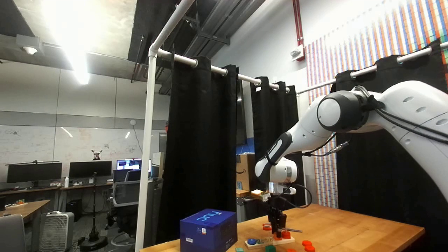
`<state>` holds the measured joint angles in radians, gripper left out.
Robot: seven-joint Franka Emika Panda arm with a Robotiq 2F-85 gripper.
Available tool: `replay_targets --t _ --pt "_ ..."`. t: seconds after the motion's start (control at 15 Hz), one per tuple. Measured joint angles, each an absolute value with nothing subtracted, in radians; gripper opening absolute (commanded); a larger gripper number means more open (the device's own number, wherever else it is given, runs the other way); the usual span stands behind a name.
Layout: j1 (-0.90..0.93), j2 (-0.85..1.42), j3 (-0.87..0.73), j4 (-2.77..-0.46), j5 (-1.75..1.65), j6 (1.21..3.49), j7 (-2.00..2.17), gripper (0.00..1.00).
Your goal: Remove one orange ring from the wooden platform
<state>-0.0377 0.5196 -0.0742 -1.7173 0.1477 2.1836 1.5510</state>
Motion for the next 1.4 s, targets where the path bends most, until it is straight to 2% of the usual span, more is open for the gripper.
replay_targets --t 0.47,0.87,1.4 --pt "-0.033 0.498 -0.08 -1.719 0.148 2.18 1.552 0.21" --pt "-0.022 0.375 -0.094 -1.765 0.136 2.14 1.572 0.2" --pt "-0.037 0.17 -0.129 -2.072 0.134 2.192 1.621 0.2"
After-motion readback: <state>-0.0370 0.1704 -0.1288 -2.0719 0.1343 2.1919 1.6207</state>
